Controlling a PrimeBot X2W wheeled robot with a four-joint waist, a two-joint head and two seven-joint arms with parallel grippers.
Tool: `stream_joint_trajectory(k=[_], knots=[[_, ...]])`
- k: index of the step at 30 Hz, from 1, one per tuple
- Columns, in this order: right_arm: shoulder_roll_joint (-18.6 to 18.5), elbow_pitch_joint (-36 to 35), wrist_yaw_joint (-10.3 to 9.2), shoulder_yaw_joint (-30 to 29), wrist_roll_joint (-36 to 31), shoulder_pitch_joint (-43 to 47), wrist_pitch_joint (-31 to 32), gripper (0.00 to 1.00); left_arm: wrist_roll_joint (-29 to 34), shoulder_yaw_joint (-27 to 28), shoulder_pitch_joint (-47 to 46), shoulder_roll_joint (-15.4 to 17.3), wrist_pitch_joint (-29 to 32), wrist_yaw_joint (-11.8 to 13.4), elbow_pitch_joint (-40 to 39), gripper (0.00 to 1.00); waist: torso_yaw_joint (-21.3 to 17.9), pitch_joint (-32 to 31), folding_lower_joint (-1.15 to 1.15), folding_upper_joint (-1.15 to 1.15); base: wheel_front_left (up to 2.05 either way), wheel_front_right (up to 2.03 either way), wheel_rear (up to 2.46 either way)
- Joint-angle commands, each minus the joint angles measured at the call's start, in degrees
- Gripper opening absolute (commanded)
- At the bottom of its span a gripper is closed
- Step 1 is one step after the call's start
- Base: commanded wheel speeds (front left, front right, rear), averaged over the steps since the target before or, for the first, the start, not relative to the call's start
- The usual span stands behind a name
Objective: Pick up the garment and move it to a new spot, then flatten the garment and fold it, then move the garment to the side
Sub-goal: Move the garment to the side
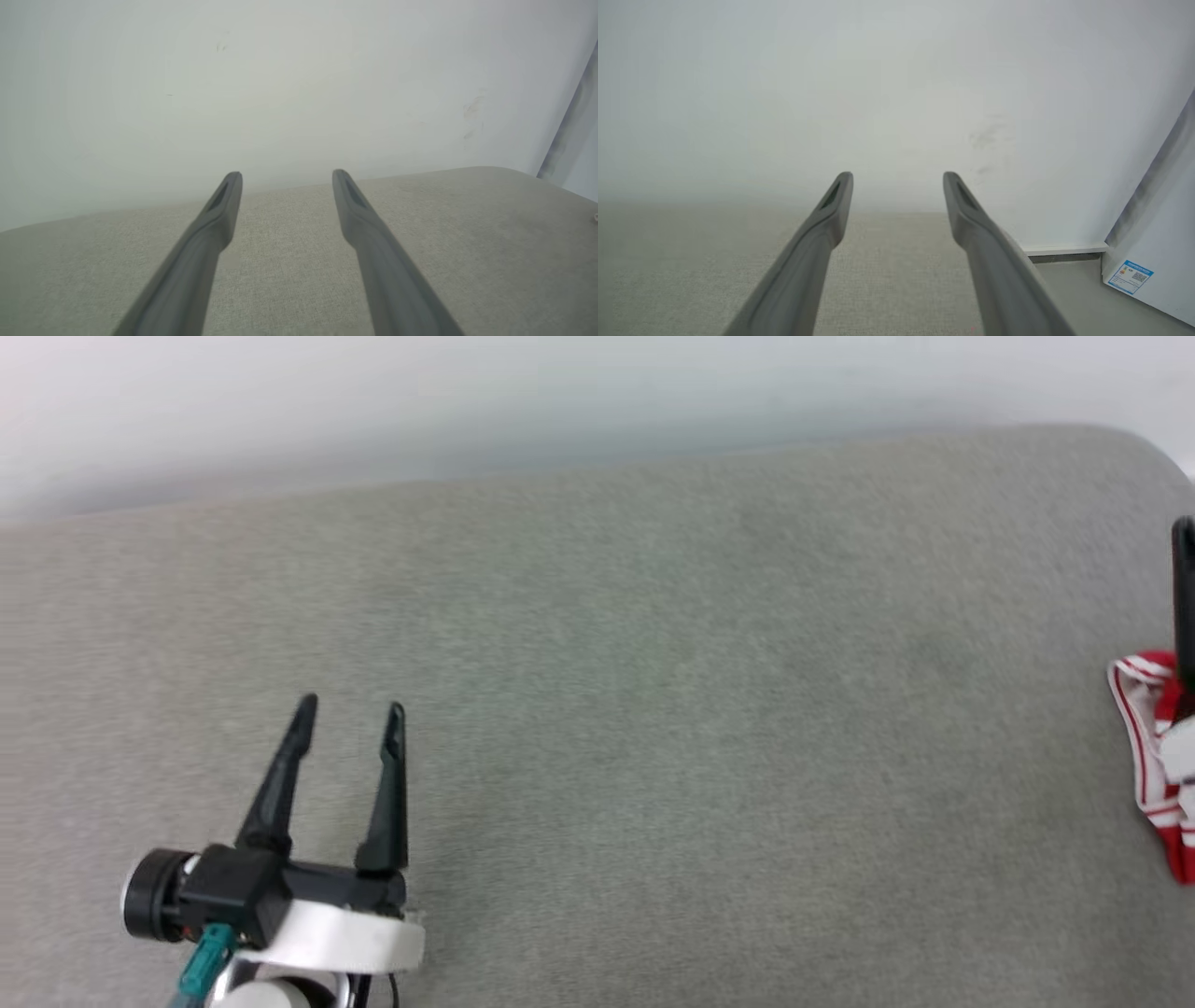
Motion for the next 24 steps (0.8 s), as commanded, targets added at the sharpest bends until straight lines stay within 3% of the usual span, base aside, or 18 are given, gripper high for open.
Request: stream_joint_trajectory(k=[1, 12, 24], knots=[[1.77, -2.18, -0.06, -0.72, 0.36, 2.92, -1.15, 1.0, 0.5, 0.04, 1.55, -0.52, 0.15, 0.48, -0.28, 1.0, 2.88, -2.73, 0.01, 0.0, 0.0, 0.0, 0.0], [10.66, -7.27, -0.05, 0.08, 1.21, 17.01, -8.54, 1.0, 0.97, 1.41, 6.41, -1.93, 0.16, -0.35, -1.21, 1.0, 6.13, -5.65, 0.01, 0.0, 0.0, 0.0, 0.0], [11.63, -4.0, -0.05, 3.66, 0.67, 19.63, -13.24, 1.0, 1.7, 1.9, 7.8, -3.07, 0.15, -0.75, -0.49, 1.0, 6.64, -6.59, 0.01, 0.0, 0.0, 0.0, 0.0]])
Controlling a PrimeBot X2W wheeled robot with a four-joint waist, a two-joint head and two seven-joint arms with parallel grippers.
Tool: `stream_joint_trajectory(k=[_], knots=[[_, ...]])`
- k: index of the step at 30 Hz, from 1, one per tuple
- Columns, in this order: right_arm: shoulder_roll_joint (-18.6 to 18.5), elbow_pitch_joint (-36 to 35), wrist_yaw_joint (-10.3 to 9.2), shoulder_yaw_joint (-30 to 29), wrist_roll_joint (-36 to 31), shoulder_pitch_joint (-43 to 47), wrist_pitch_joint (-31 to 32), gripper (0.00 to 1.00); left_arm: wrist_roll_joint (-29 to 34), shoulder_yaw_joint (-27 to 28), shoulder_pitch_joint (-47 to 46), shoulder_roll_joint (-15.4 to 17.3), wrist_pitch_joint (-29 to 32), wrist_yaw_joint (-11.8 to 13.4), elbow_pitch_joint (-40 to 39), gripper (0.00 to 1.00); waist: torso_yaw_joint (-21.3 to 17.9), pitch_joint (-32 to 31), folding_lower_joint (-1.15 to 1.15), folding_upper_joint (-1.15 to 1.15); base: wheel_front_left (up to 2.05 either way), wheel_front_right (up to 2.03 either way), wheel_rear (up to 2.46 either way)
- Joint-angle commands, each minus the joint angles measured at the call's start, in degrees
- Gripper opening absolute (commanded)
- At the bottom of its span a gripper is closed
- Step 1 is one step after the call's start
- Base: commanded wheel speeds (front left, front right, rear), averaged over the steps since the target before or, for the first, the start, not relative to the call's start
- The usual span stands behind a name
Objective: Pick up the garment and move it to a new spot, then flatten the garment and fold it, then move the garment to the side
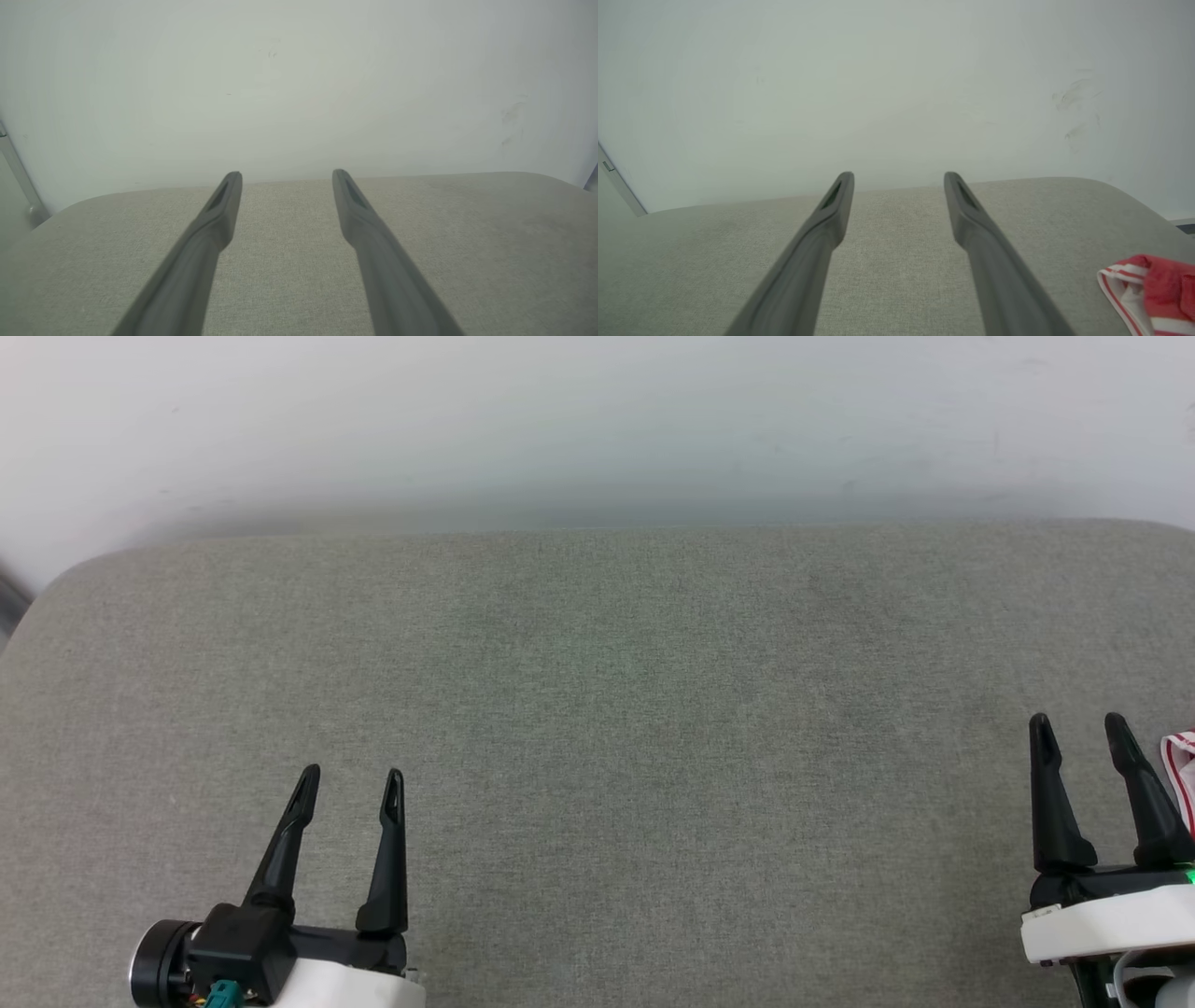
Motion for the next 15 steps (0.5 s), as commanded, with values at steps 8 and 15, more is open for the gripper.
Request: stream_joint_trajectory(k=[8, 15], knots=[[-0.81, 1.09, -0.02, -0.05, -0.15, -0.76, -1.14, 1.0, -0.4, 0.64, 0.44, -0.5, 0.16, -0.42, 0.71, 1.0, -0.1, 0.14, 0.01, 0.0, 0.0, 0.0, 0.0], [-0.74, 1.48, -0.02, 0.05, -0.23, -1.09, -1.46, 1.0, 0.02, 1.23, -0.16, -0.78, 0.15, -0.38, 1.44, 1.0, -0.37, 0.48, 0.01, 0.0, 0.0, 0.0, 0.0]])
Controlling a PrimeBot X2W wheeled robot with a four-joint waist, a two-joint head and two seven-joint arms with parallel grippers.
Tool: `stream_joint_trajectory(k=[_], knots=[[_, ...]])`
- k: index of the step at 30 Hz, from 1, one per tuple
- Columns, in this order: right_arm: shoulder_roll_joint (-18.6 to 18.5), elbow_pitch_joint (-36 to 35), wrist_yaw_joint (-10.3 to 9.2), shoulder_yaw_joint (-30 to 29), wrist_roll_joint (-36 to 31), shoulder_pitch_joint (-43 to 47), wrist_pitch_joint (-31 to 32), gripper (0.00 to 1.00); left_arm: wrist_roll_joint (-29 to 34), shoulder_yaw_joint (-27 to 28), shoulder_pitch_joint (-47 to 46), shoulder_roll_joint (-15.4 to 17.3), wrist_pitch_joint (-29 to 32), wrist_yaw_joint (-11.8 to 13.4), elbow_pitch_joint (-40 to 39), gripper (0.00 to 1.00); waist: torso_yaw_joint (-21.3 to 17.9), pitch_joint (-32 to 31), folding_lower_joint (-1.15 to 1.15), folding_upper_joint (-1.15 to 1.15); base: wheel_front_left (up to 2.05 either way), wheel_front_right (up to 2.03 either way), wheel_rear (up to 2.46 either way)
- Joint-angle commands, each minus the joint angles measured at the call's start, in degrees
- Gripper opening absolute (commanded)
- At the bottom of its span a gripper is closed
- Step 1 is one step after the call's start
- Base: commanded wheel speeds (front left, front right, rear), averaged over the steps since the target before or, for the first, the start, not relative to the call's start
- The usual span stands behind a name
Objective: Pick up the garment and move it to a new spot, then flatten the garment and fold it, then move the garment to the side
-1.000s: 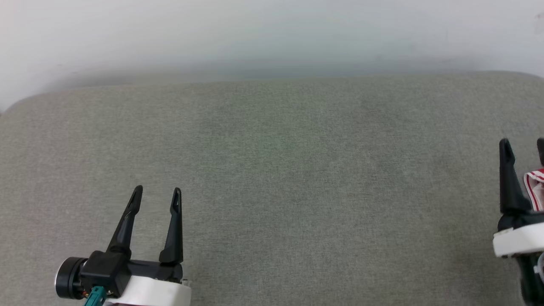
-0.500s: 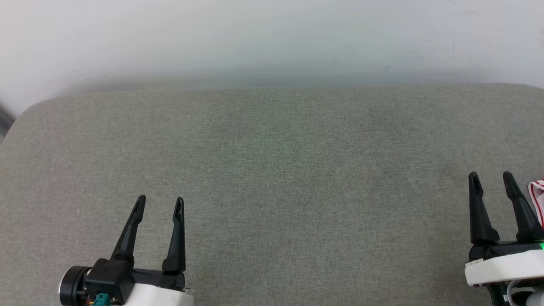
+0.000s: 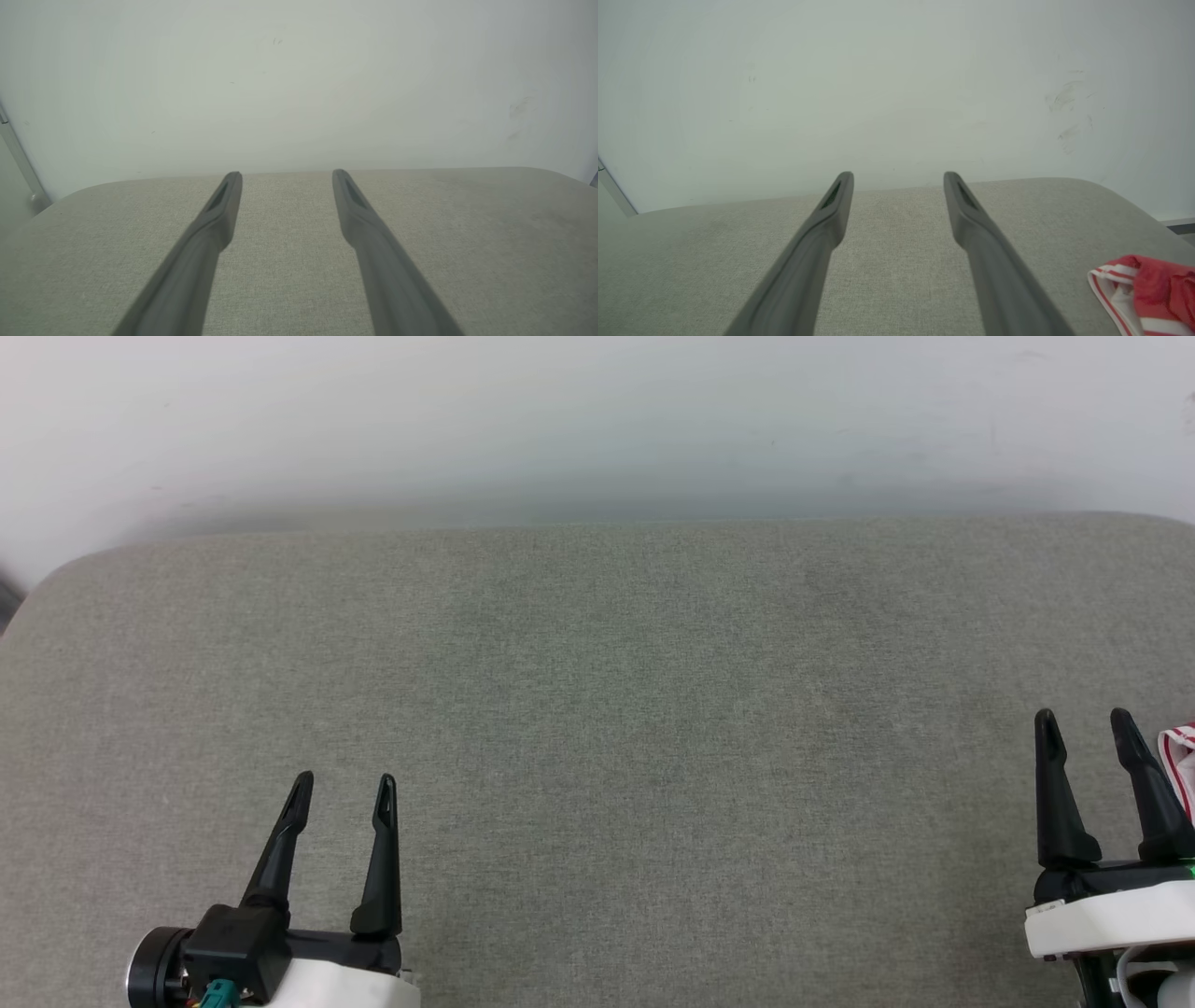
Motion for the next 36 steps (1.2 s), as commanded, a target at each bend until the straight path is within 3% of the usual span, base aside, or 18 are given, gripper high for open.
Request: stream_joint_trajectory(k=[1, 5, 6, 9, 36], knots=[[0.01, 0.2, -0.02, 0.15, -0.23, -0.41, -0.27, 1.0, 0.12, 0.1, -0.3, -0.07, 0.14, -0.26, 0.14, 1.0, -0.04, 0.04, 0.0, 0.0, 0.0, 0.0, 0.0], [0.12, 0.34, -0.02, 0.32, -0.05, -0.75, -0.36, 1.0, -0.67, 0.35, -0.82, -0.16, 0.14, -0.45, -0.15, 1.0, -0.12, 0.24, 0.0, 0.0, 0.0, 0.0, 0.0], [0.1, 0.3, 0.0, 0.28, 0.04, -0.06, -0.11, 0.0, -0.64, 0.27, -0.28, -0.1, 0.0, -0.47, 0.01, 0.0, -0.12, 0.24, 0.0, 0.0, 0.0, 0.0, 0.0], [0.7, 1.71, 0.0, 0.52, 0.08, 0.59, 0.04, 0.0, -0.65, 0.25, 0.25, -0.19, -0.02, -0.47, 1.56, 0.0, -0.13, 0.26, 0.0, 0.0, 0.0, 0.0, 0.0], [2.74, 4.72, 0.0, -0.11, 25.27, -1.15, 6.45, 0.0, -31.06, 0.43, -3.55, 1.32, 5.6, -0.95, 7.15, 0.0, -0.08, -1.0, 0.0, 0.0, 0.0, 0.0, 0.0]])
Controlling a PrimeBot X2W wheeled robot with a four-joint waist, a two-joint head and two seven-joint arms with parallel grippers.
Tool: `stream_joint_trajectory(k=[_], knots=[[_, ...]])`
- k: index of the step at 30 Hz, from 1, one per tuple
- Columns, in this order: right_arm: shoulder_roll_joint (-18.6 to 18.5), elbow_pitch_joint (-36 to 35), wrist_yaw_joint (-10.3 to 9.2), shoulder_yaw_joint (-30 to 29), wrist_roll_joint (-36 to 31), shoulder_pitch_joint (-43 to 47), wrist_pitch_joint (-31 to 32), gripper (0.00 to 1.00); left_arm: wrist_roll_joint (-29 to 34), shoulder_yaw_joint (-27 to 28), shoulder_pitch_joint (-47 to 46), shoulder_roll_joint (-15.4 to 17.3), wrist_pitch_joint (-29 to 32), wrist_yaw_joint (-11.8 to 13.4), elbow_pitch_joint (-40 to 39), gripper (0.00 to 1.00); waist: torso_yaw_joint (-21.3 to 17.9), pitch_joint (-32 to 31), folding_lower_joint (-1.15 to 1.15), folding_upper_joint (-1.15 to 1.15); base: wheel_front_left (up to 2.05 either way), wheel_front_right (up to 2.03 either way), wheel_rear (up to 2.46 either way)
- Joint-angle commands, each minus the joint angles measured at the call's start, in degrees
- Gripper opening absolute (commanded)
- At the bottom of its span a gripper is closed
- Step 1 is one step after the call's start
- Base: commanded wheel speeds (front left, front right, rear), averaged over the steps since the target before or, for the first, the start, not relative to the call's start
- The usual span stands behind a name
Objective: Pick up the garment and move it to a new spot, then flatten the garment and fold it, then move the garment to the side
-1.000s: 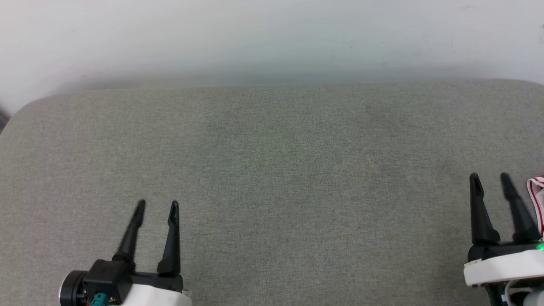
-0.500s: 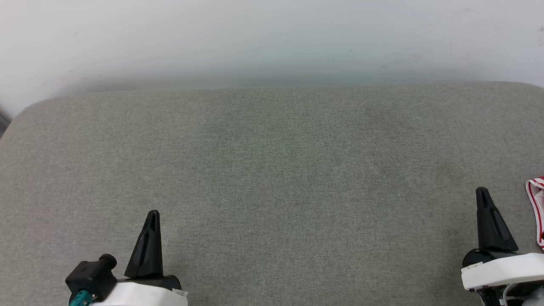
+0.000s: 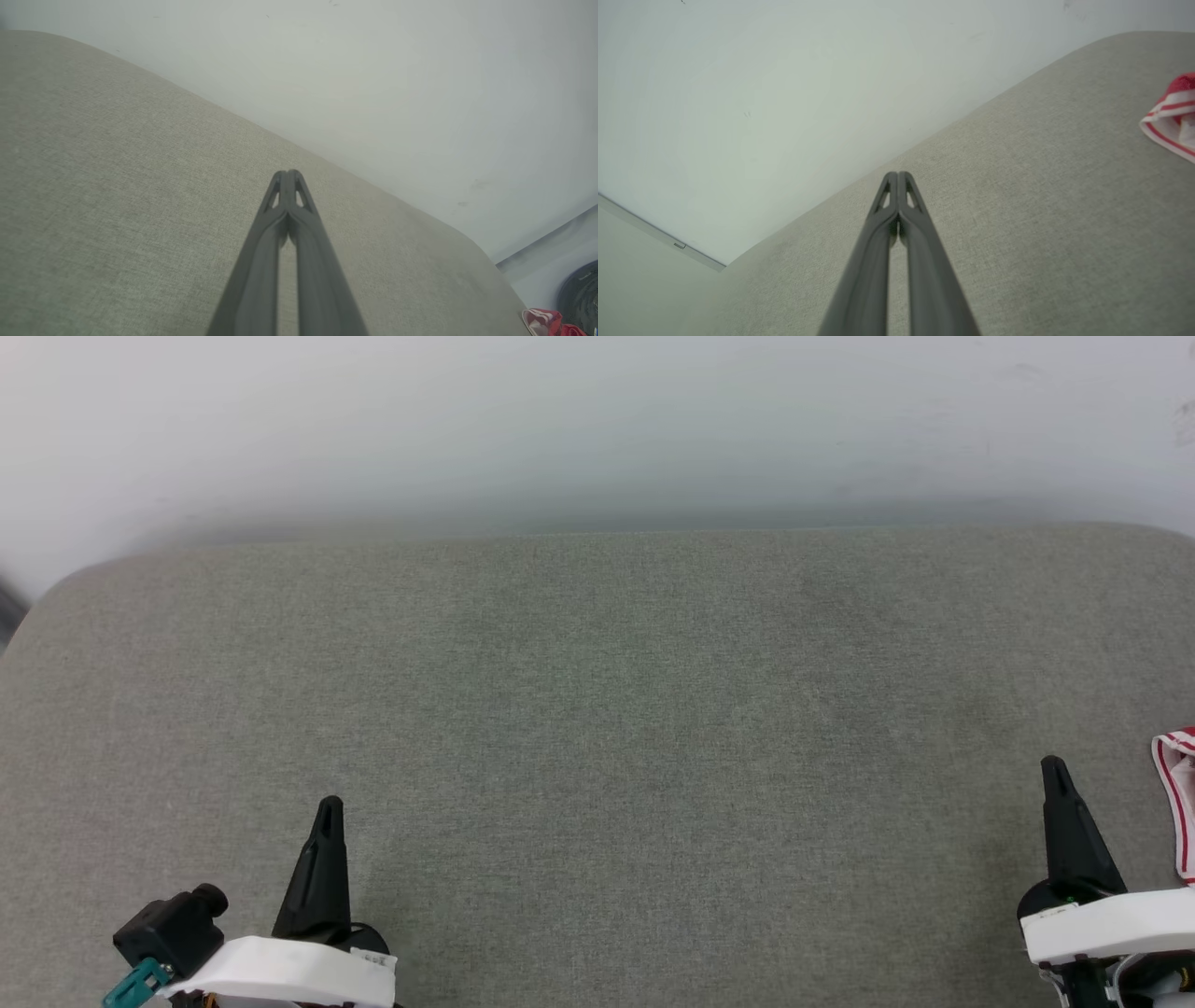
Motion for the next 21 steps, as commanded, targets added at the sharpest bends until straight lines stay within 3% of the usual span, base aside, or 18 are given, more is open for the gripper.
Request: stream_joint_trajectory(k=[1, 21], knots=[[0.08, -0.33, 0.0, -0.29, 2.26, -1.76, 0.43, 0.0, -2.6, 0.09, -1.64, 0.55, 0.41, -0.15, -0.22, 0.0, 0.0, -0.08, 0.0, 0.0, 0.0, 0.0, 0.0], [1.43, 1.41, -0.01, -0.93, 16.14, -2.69, 4.26, 0.0, -19.14, 0.82, -3.71, 0.94, 4.04, -0.48, 2.67, 0.0, 0.04, -1.01, 0.0, 0.0, 0.0, 0.0, 0.0]])
